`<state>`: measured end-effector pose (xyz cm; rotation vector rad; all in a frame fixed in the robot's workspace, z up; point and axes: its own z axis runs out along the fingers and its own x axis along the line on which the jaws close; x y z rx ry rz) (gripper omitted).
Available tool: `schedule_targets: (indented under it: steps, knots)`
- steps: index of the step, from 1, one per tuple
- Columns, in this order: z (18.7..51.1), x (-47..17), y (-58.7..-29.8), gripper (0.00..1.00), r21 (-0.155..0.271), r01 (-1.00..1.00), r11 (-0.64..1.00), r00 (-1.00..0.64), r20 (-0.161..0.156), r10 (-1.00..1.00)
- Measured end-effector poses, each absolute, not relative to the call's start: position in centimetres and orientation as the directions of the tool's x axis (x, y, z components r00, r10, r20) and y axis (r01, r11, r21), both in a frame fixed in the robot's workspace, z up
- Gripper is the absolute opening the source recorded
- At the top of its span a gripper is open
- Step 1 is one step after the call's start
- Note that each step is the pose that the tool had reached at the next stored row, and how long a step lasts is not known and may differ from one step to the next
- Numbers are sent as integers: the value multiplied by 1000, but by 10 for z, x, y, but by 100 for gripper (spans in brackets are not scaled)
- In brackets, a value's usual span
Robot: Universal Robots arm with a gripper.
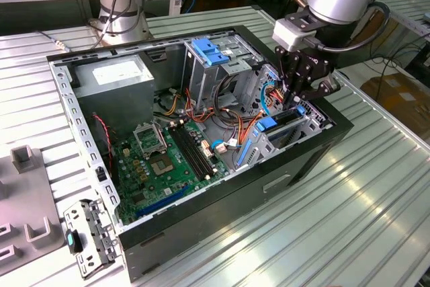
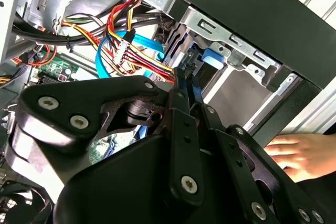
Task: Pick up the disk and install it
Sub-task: 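Insert the first disk wire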
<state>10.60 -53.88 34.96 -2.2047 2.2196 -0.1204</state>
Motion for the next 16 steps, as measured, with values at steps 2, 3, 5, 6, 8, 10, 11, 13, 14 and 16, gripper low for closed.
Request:
schedule_targets:
  steps: [2, 3, 5, 6, 8, 10, 11, 13, 14, 16]
  knots:
    - [349, 106, -540, 16, -62, -998, 6, -9, 46, -999]
    - [349, 106, -540, 16, -62, -998, 7, -10, 47, -999]
    - [349, 106, -542, 16, -62, -998, 9, -11, 47, -999]
    - [349, 106, -543, 16, -62, -998, 9, -12, 46, -999]
    - [349, 106, -544, 16, -62, -998, 10, -13, 46, -999]
    - [349, 106, -545, 16, -62, -998, 10, -13, 46, -999]
    - [349, 106, -545, 16, -62, -998, 10, -13, 46, -999]
    - [348, 106, -545, 16, -62, -998, 10, -13, 47, -999]
    - [348, 106, -545, 16, -62, -998, 10, -13, 47, -999]
    - [347, 106, -545, 16, -62, -998, 10, -13, 47, -999]
